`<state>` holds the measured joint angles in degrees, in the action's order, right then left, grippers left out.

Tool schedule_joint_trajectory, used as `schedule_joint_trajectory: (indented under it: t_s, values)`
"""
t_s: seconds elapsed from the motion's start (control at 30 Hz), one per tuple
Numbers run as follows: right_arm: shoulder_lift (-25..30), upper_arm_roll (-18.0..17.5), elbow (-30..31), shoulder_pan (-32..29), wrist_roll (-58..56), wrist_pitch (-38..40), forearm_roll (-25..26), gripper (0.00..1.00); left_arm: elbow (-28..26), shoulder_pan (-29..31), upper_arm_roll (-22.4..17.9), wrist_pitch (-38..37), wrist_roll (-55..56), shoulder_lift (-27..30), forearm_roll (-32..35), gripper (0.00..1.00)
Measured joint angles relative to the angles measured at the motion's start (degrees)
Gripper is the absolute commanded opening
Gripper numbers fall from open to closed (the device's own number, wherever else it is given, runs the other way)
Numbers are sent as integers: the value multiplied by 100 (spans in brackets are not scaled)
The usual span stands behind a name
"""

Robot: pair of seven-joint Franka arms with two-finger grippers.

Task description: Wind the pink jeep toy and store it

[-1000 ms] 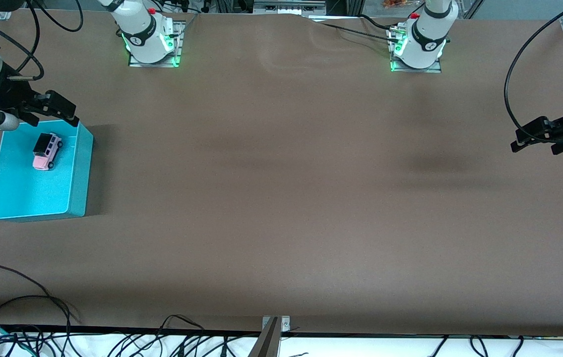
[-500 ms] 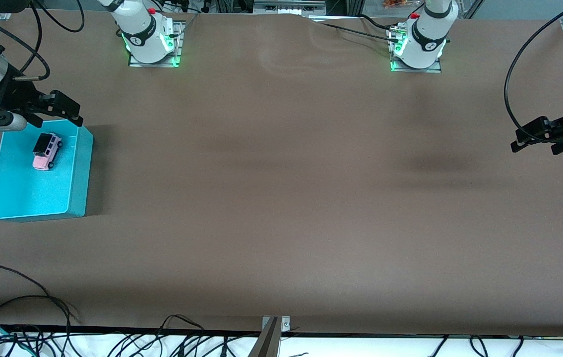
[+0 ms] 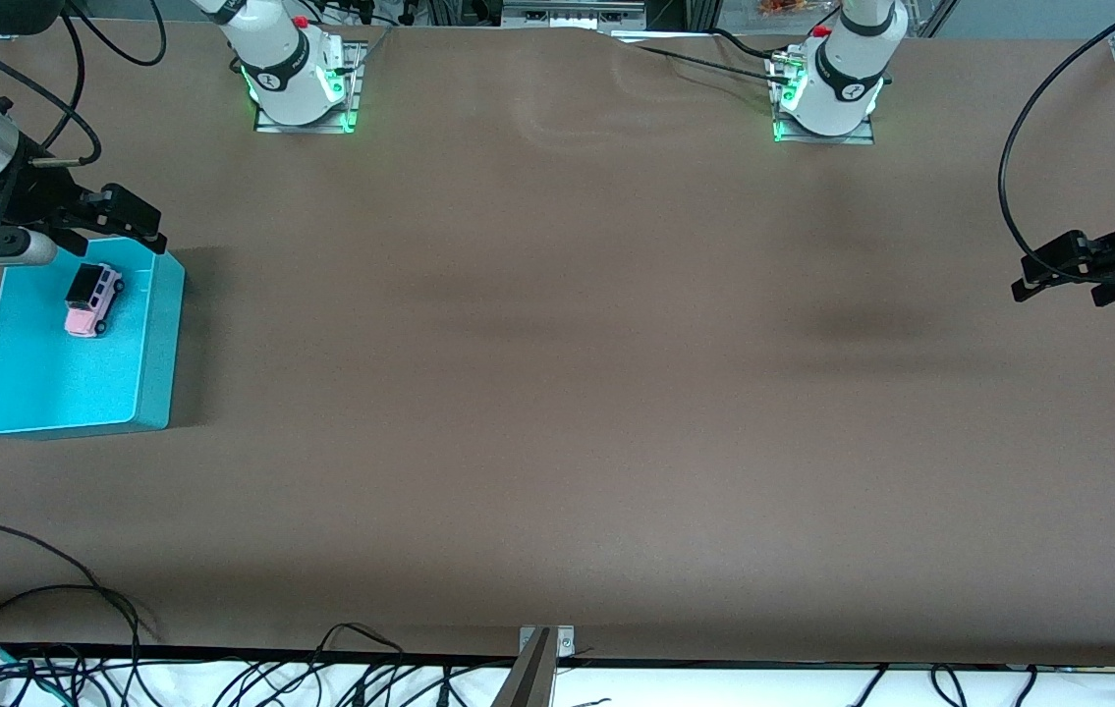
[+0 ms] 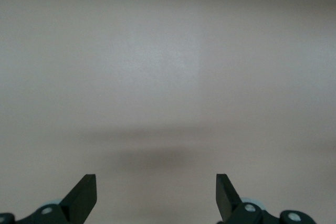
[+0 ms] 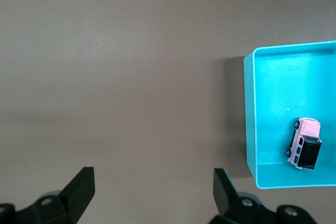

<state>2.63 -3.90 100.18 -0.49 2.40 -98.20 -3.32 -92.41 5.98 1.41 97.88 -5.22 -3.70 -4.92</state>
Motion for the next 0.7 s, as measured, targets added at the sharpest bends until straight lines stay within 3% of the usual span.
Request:
schedule_joint_trajectory:
  t_s: [0.7]
  values:
    - [-22, 65, -52, -1, 0, 0, 1, 100, 0, 66, 0, 0, 0, 0, 0, 100]
